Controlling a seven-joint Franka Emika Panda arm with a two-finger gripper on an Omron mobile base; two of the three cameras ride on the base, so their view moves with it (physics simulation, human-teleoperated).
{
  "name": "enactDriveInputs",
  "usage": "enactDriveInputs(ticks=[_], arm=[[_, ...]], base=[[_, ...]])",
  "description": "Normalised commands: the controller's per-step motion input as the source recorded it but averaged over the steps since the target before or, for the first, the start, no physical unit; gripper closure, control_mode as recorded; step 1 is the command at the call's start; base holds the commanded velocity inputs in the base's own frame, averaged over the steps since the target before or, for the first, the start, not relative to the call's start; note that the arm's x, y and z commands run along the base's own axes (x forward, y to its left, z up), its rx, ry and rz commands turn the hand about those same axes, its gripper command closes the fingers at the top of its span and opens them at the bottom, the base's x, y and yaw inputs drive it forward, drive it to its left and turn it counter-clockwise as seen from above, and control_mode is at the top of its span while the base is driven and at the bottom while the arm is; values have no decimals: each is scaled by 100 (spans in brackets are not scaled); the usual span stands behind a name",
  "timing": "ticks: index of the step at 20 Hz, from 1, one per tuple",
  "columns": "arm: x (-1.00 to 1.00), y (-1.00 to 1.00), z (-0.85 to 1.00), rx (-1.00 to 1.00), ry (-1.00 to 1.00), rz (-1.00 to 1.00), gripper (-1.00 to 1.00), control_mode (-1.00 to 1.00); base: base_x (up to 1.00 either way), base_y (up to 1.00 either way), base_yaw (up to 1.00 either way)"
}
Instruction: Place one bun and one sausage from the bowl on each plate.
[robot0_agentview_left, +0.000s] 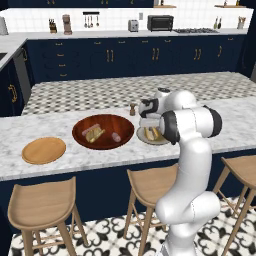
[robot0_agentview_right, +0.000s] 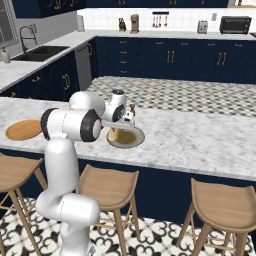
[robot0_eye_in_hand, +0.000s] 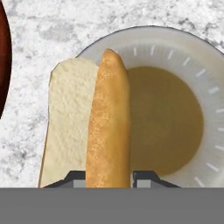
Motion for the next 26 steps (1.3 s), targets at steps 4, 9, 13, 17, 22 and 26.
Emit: enactDriveInputs(ticks=[4, 9, 13, 17, 22, 26], arm=[[13, 0, -1, 0, 0, 0, -100, -100], [1, -1, 0, 0, 0, -1, -100, -100], [-6, -3, 32, 1, 0, -6, -100, -100], [-42, 32, 38, 0, 0, -9, -100, -100], [-33, 89, 16, 0, 0, -2, -100, -100], [-12, 95, 8, 0, 4, 0, -100, -100]], base=[[0, 0, 0], [0, 0, 0], [0, 0, 0], [0, 0, 0], [0, 0, 0], [0, 0, 0]])
